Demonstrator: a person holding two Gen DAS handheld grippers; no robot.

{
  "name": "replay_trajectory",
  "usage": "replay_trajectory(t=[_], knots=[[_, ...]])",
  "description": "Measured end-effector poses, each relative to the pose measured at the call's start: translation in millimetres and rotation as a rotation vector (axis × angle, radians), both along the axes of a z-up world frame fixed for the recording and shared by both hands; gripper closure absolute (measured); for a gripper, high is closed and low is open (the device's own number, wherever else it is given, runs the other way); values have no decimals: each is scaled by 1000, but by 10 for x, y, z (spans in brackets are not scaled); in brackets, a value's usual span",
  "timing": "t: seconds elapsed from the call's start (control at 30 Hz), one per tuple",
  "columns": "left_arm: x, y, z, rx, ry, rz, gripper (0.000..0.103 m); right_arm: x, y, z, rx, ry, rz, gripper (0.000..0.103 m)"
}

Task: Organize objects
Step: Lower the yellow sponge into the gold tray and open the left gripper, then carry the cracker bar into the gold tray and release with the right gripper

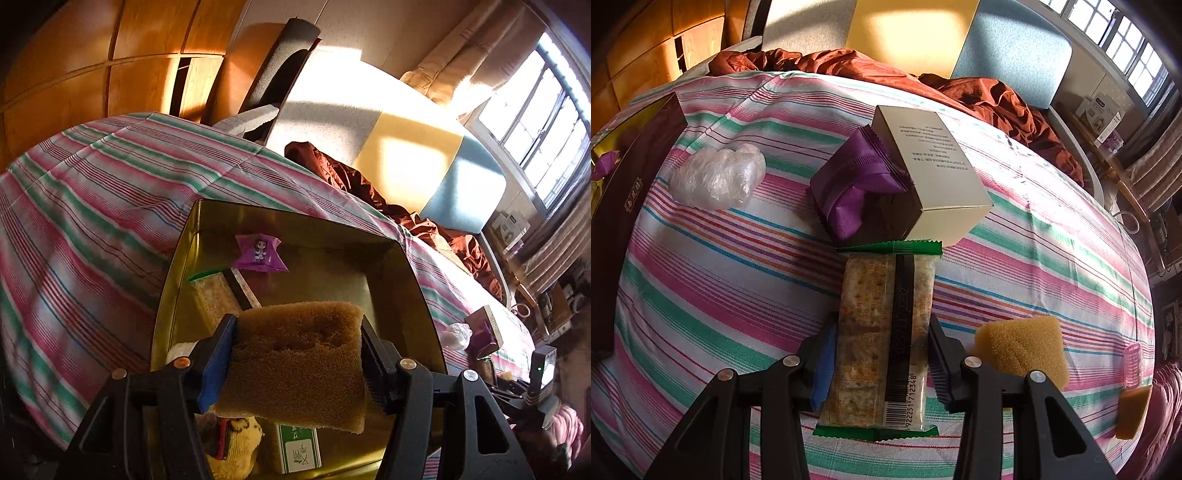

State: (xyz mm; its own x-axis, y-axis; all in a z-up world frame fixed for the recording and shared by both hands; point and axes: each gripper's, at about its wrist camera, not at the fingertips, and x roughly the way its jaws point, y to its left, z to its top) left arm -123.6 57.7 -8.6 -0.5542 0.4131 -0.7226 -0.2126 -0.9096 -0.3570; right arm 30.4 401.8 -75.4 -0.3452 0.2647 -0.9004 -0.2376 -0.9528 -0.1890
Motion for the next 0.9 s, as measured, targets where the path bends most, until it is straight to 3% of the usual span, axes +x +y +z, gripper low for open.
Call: replay_trajectory(t=[0.33,0.43,0.47,0.63,0.9], knots=[[-551,290,-255,-83,-70,25,36,-10,7,-2,6,-2,4,59],[-612,264,-286,-93,-86,27,31,-11,9,-2,7,-2,4,59],[-605,251,-288,-102,-83,30,25,-12,9,-2,7,-2,4,59],[-429,133,-250,-105,-63,38,17,-30,26,-1,13,-1,4,59],[228,59,9,-161,105,14,17,-29,-26,21,12,2,9,59]])
